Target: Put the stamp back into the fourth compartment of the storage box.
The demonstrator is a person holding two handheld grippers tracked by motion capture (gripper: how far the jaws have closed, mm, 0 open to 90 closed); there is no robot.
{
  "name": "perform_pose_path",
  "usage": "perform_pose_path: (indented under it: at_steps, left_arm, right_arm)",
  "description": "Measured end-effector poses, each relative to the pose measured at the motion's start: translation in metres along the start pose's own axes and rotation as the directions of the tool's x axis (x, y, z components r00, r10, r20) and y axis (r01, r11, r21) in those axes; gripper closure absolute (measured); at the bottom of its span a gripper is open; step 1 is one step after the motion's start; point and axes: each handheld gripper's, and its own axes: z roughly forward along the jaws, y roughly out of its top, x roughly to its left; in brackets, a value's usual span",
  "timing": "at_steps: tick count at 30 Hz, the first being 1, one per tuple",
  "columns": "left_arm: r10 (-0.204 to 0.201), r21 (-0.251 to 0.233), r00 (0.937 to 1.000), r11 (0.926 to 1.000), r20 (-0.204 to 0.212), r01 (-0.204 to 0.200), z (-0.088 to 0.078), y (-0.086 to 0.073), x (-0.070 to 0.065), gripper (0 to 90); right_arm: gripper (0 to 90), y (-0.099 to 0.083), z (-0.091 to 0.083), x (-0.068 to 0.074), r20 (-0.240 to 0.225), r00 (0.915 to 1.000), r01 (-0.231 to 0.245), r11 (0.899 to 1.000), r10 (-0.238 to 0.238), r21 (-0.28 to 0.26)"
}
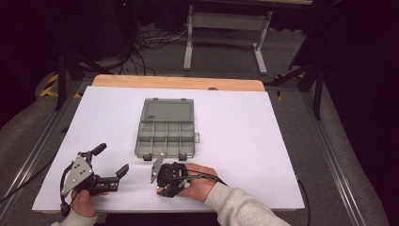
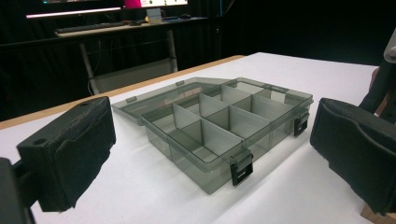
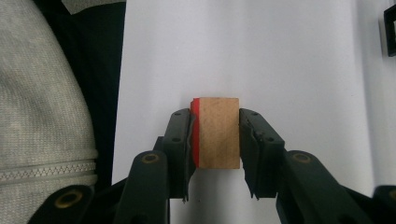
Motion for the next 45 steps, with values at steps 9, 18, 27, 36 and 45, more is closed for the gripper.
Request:
perform_pose_path:
  at_steps: [9, 18, 27, 36, 45]
  left_arm:
    - [0.000, 0.000, 1.0000, 1.0000, -0.001, 0.000, 0.000, 0.000, 0.000, 1.0]
    - [-0.004, 0.000, 1.0000, 1.0000, -0.001, 0.004, 0.000, 0.000, 0.000, 1.0]
    - [-0.001, 0.001, 1.0000, 1.0000, 0.000, 0.001, 0.000, 0.000, 0.000, 1.0]
    - [-0.002, 0.001, 1.0000, 1.0000, 0.000, 0.002, 0.000, 0.000, 0.000, 1.0]
    - [-0.006, 0.000, 1.0000, 1.0000, -0.001, 0.006, 0.000, 0.000, 0.000, 1.0]
  right_arm:
    - [66.0, 0.000, -0.001, 0.001, 0.004, 1.0000, 0.004, 1.000, -0.004, -0.007]
    - [65.9, 0.000, -0.012, 0.002, 0.019, 0.9998, 0.006, 0.999, -0.005, -0.042]
    - [65.9, 0.000, -0.029, 0.000, 0.044, 0.9990, -0.002, 0.995, 0.006, -0.097]
    - [65.9, -0.001, -0.042, -0.003, 0.066, 0.9976, -0.010, 0.991, 0.019, -0.136]
    - [65.9, -0.002, -0.050, -0.005, 0.084, 0.9960, -0.013, 0.984, 0.029, -0.177]
